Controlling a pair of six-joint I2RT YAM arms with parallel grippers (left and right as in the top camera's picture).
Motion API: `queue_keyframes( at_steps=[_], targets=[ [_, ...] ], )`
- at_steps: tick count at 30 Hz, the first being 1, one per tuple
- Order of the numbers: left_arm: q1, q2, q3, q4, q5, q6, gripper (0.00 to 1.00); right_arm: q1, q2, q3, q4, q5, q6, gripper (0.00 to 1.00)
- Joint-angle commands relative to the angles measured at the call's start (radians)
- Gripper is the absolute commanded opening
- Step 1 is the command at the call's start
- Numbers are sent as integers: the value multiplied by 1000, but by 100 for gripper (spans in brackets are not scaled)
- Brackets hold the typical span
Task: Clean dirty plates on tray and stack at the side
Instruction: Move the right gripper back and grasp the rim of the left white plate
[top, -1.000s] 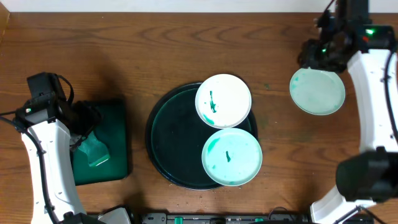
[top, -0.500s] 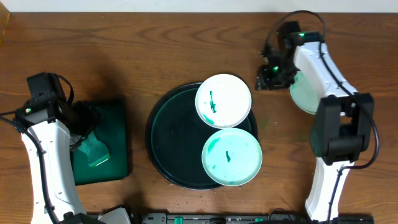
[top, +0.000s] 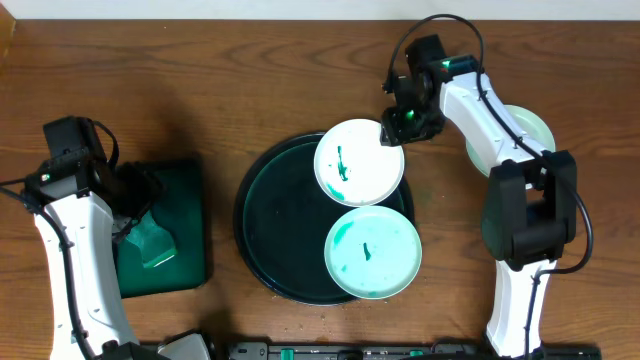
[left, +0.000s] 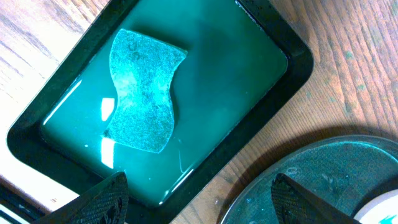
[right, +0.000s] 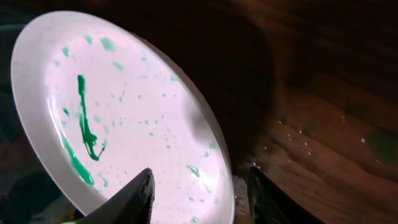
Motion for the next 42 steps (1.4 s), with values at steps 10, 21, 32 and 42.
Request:
queue_keyframes(
  at_steps=[10, 21, 32, 42],
  targets=[
    [3, 8, 20, -7, 2, 10, 67, 23, -13, -104, 63, -8, 42, 8],
    [3, 8, 20, -7, 2, 10, 60, 29, -26, -101, 54, -8, 32, 1],
    [3, 8, 20, -6, 2, 10, 52, 129, -150, -100, 31, -5, 17, 1],
    [3, 8, 20, -1, -20, 14, 49, 241, -91, -101, 51, -8, 131, 1]
  ],
)
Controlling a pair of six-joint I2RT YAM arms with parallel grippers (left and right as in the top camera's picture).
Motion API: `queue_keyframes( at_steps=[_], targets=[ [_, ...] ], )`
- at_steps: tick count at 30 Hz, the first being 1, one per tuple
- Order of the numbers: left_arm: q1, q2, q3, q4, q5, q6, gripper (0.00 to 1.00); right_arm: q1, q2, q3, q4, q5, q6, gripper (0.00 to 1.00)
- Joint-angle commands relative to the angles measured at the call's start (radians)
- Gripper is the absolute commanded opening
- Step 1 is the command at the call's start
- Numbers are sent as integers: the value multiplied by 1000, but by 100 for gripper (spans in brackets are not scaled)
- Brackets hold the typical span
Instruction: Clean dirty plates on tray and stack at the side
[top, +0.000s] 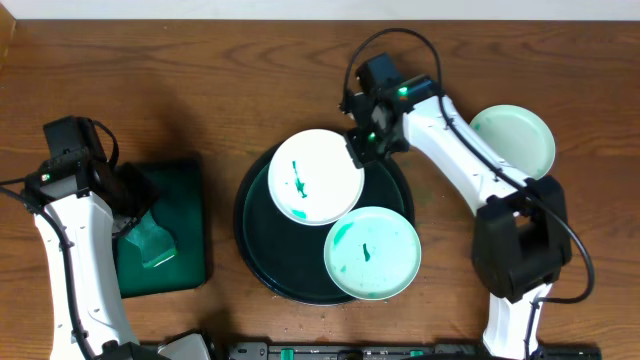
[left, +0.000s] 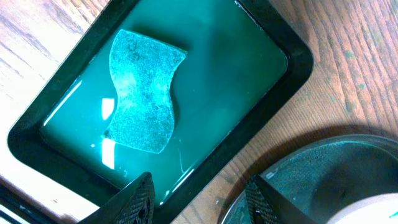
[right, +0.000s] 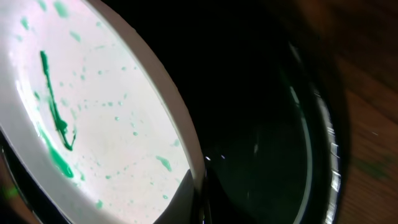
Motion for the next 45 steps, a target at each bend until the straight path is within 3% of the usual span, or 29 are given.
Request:
queue_keyframes(
  at_steps=[1, 8, 13, 18, 21, 24, 30, 45],
  targets=[
    [3, 9, 20, 1, -32, 10, 49, 44, 61, -1, 27, -16, 55, 1],
    [3, 41, 20, 2, -47, 14, 49, 101, 180, -1, 95, -16, 77, 1],
    [3, 82, 20, 10, -77, 14, 60, 100, 178, 1, 95, -16, 73, 1],
    [4, 90, 20, 5, -179, 3, 61, 106, 178, 1, 77, -16, 73, 1],
    [4, 92, 20, -20, -233, -37, 61, 103, 178, 1, 66, -16, 73, 1],
    [3, 114, 19, -34, -227, -40, 53, 99, 178, 1, 51, -16, 65, 1],
    [4, 221, 3, -39, -228, -41, 48, 103, 178, 1, 32, -16, 58, 1],
    [41, 447, 2, 21, -245, -80, 48, 106, 178, 1, 8, -16, 57, 1]
  ],
)
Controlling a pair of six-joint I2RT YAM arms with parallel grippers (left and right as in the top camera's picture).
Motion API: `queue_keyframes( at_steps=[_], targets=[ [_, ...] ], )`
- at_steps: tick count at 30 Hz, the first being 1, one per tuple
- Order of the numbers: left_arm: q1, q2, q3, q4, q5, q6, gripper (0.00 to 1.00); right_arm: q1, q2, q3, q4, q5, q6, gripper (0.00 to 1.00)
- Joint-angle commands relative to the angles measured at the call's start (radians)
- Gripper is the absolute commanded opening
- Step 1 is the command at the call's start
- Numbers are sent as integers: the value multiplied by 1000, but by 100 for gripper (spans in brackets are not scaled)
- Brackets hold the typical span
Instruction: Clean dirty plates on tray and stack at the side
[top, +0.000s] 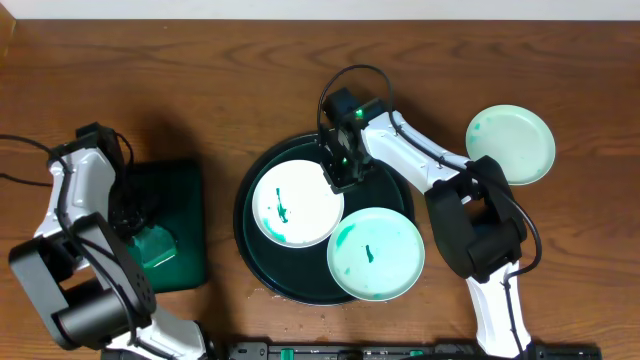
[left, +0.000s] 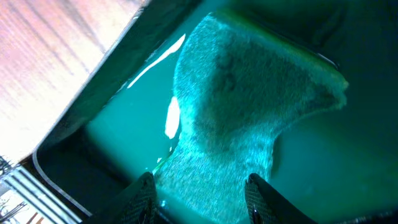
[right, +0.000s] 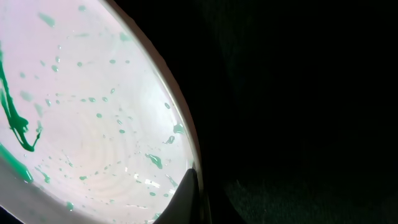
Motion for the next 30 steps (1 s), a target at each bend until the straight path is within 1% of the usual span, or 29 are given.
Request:
queue_keyframes(
  at_steps=[1, 11, 15, 18, 21, 22, 24, 25, 26, 28, 29, 30],
  targets=[
    [3, 34, 2, 10, -20, -20, 48, 8, -8, 3, -8, 0, -4, 1],
    [3, 100, 0, 44, -18, -14, 49, 5, -8, 3, -25, 0, -11, 1],
    [3, 103, -1, 61, 7, -13, 48, 6, -8, 3, -26, 0, -11, 1],
    [3, 103, -1, 66, 8, -13, 40, 6, -8, 3, -26, 0, -11, 1],
    [3, 103, -1, 69, 8, -13, 26, 6, -8, 3, -26, 0, -11, 1],
    [3, 103, -2, 69, 8, -13, 22, 6, -8, 3, -26, 0, -11, 1],
    [3, 103, -1, 69, 8, -13, 20, 6, -8, 3, -26, 0, -14, 1],
    [3, 103, -2, 69, 8, -11, 13, 6, -8, 3, -26, 0, -14, 1],
    [3, 103, -2, 69, 8, -9, 8, 6, -8, 3, -26, 0, -14, 1],
    [3, 103, -2, 69, 8, -10, 7, 6, -8, 3, -26, 0, -14, 1],
    [3, 103, -2, 69, 8, -10, 9, 6, -8, 3, -26, 0, -15, 1],
    [3, 103, -2, 69, 8, -10, 14, 6, -8, 3, -26, 0, -14, 1]
  ],
)
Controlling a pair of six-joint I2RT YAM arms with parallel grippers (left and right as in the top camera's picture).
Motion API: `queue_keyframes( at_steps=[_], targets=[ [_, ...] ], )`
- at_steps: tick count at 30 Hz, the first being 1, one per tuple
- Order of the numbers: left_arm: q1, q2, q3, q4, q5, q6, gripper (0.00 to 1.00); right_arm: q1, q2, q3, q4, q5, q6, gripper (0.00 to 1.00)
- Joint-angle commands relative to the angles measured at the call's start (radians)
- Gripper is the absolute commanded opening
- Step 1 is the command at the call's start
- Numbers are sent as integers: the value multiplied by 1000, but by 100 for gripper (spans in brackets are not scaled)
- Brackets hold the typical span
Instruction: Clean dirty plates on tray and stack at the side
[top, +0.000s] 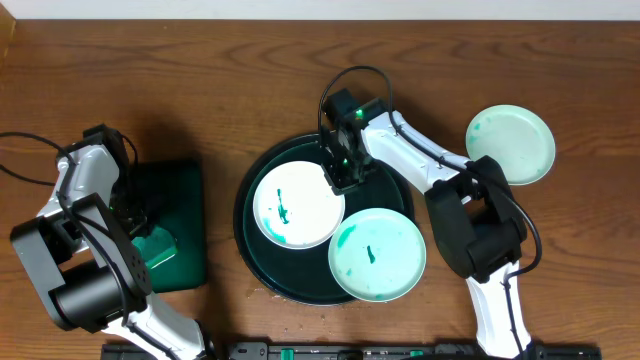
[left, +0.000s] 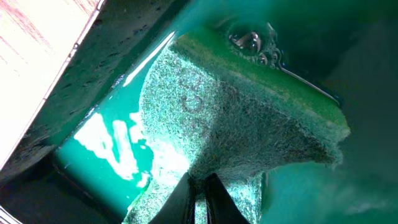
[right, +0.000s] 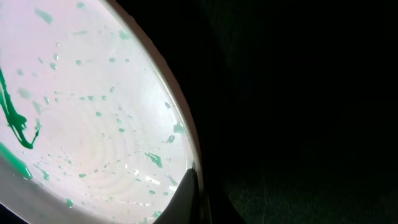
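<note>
A white plate (top: 297, 205) streaked with green lies on the left middle of the round dark tray (top: 258, 262). My right gripper (top: 338, 178) is shut on its right rim; the wrist view shows the plate (right: 81, 112) with the closed right gripper (right: 198, 193) pinching its edge. A mint plate (top: 376, 255) with green marks rests on the tray's near right. My left gripper (left: 200, 200) is down in the basin, shut on the green sponge (left: 236, 118), which sits in green water.
The dark rectangular basin (top: 192, 190) of green water stands left of the tray. A mint plate (top: 510, 145) lies on the table at the right. Wooden tabletop surrounds everything; a dark rail runs along the near edge.
My left gripper stood open astride the sponge; now it is shut, pinching the sponge. The right gripper and the white plate have barely shifted.
At first my right gripper was open at the white plate's rim at the tray's far right, my left open above the basin. Then the right was shut on the rim and the plate lay further left. Later the left was at the sponge; now it grips it.
</note>
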Motion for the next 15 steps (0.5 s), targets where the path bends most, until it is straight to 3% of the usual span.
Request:
queue_keyframes(
  at_steps=[1, 3, 5, 15],
  targets=[
    [3, 19, -2, 2, -2, -6, 17, 6, -8, 3, -7, 0, -14, 1],
    [3, 19, -2, 2, -2, -6, 36, 6, -8, 3, -7, 0, -14, 1],
    [3, 19, -3, 2, -2, -5, 45, 6, -8, 3, -7, 0, -14, 1],
    [3, 21, -31, 48, -2, -6, 42, 6, -8, 3, -14, 0, -14, 1]
  ],
)
